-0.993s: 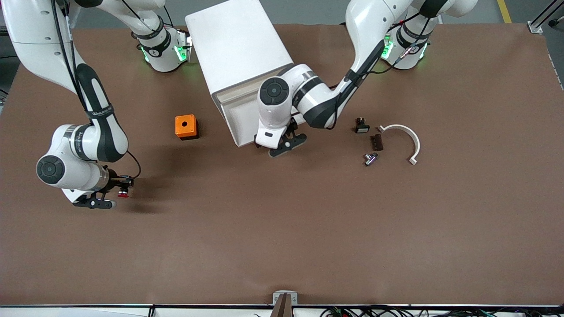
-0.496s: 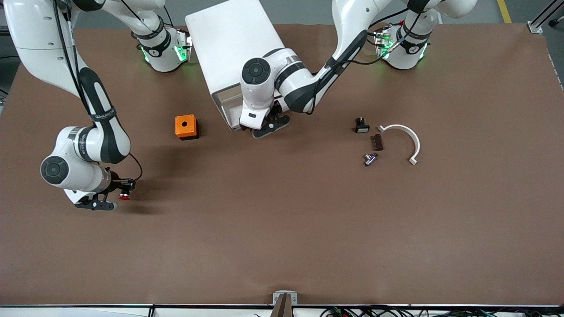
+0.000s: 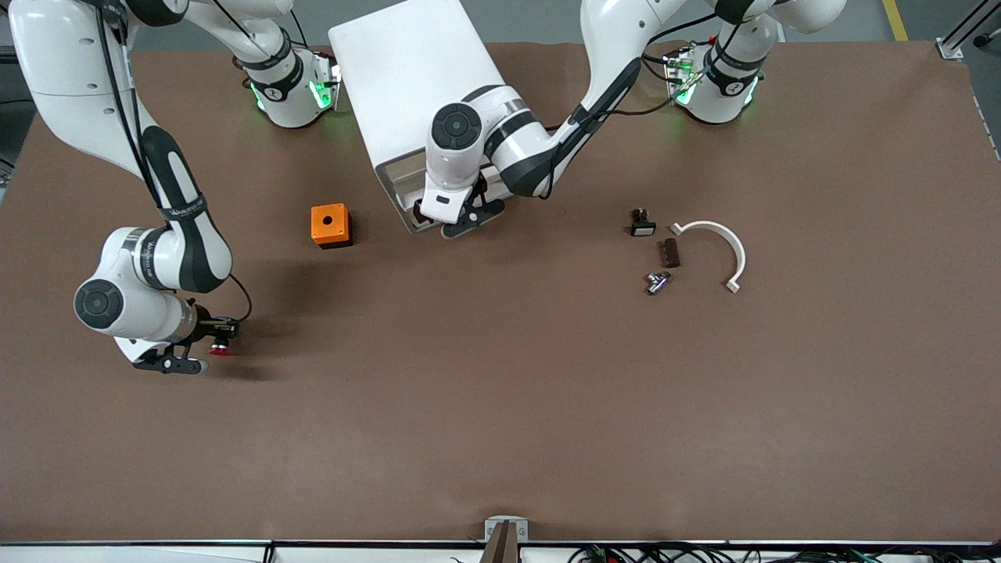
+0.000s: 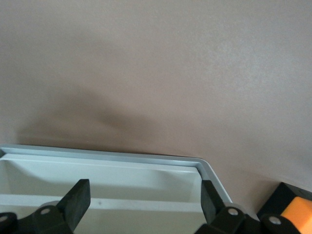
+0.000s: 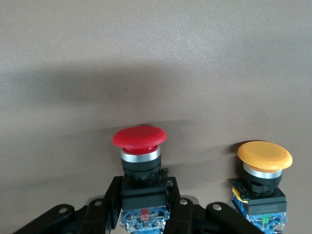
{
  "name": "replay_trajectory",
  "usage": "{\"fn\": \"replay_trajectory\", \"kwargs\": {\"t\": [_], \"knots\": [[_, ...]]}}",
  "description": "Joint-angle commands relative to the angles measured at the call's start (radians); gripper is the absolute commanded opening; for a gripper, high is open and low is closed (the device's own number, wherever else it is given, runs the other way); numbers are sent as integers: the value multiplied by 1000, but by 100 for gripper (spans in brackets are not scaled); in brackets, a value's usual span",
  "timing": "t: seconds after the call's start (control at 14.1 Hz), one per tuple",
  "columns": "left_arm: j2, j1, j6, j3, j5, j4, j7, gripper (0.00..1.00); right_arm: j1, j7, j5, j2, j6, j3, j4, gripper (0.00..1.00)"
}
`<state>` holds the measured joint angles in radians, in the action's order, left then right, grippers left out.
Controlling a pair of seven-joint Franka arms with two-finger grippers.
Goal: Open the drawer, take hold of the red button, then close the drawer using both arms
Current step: 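Push the drawer shut with the left gripper while the right gripper releases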
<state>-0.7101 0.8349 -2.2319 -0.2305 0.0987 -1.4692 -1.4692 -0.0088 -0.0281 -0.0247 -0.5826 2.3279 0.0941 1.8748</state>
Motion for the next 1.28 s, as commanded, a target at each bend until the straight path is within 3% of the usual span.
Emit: {"fn": "replay_trajectory", "kwargs": {"t": [0.0, 0.07, 0.14, 0.21, 0.43, 0.64, 1.21], "knots": [[-2, 16, -23, -1, 39, -5, -6, 100, -13, -10, -17, 6, -2, -10, 3, 46], [-2, 26, -23, -3, 41, -5, -14, 100, -14, -10, -15, 6, -1, -10, 1, 60], [-2, 30, -23, -1, 41, -5, -23, 100, -14, -10, -15, 6, -1, -10, 0, 85], [-2, 32, -23, -1, 39, -5, -23, 100, -17, -10, -15, 7, -1, -10, 0, 100], [1, 9, -21, 5, 30, -5, 10, 100, -22, -6, -12, 32, -8, -13, -2, 100], [30, -100, 9, 7, 27, -2, 157, 100, -19, -10, -6, 79, -30, -14, -2, 100], [129, -433, 176, 13, -29, 6, 682, 100, 47, -15, 0, 314, -304, -20, -32, 100]]}}
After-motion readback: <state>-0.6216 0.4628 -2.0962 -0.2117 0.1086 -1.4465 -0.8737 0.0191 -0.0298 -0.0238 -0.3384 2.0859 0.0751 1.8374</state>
